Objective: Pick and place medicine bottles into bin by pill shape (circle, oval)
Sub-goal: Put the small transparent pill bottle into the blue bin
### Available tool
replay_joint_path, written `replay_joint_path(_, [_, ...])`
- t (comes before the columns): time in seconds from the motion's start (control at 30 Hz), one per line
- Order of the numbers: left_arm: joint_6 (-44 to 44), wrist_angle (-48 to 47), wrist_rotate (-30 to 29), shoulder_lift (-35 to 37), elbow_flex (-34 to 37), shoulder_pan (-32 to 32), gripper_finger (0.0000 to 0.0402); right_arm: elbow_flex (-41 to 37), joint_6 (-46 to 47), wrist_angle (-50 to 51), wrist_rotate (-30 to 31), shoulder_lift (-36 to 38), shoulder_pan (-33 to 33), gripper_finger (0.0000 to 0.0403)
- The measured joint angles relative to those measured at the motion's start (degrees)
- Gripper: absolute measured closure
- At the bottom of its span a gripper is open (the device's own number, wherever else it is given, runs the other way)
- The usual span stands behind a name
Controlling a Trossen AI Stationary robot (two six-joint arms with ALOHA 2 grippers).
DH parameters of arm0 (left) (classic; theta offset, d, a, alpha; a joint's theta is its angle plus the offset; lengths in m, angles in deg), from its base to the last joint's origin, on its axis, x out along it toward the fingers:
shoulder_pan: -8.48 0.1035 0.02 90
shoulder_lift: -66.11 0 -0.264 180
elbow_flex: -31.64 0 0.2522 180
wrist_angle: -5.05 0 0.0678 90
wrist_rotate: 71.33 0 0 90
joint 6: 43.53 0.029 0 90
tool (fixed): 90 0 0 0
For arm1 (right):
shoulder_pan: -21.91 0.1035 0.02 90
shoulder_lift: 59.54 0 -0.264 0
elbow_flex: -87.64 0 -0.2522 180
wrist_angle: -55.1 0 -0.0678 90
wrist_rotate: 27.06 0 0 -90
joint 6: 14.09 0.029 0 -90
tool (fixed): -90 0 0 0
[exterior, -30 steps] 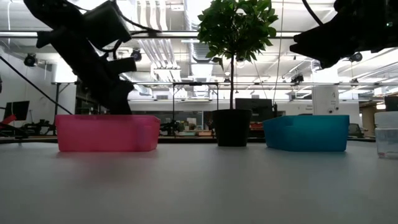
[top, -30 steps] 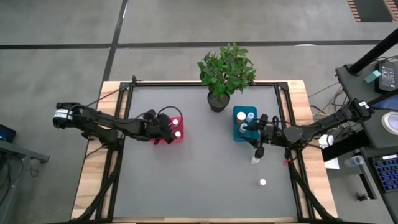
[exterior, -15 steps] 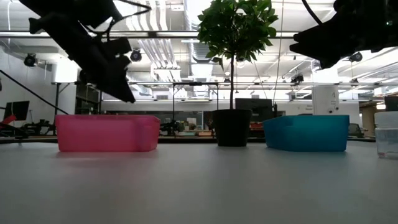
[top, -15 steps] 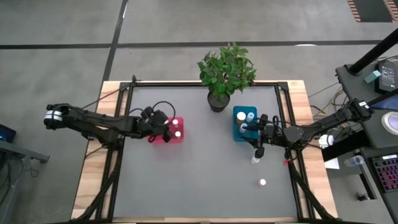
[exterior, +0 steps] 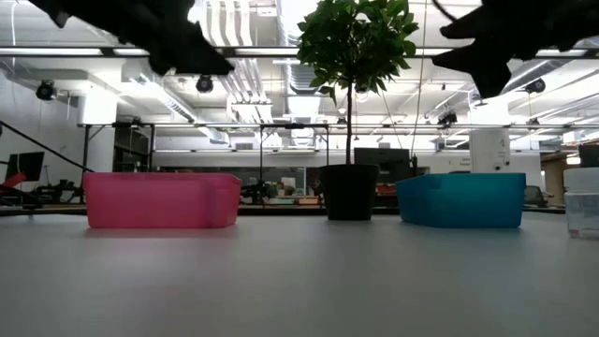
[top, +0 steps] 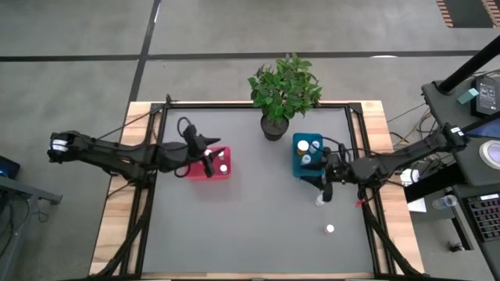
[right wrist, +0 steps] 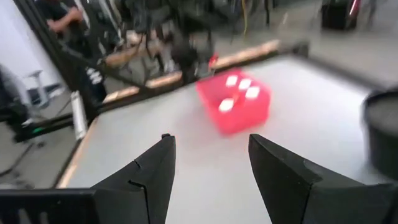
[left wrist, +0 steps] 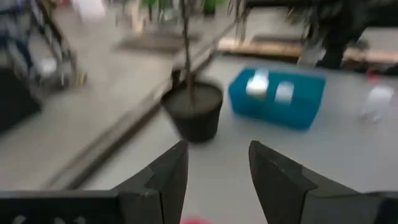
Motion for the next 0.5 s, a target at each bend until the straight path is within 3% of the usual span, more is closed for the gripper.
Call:
replay_joint_path(0.3, [23.8,15.3,0.1,0.3,0.1,-0.4,0.0250,17.3,31.3,27.4,-15.8,-9.9,1.7,0.0211])
replay_joint_path(0.5, [29.2,16.0,0.0,0.2,0.4,-0.4,0.0250,31.6,52.8,52.1,-20.6,-21.1,5.2,0.0211])
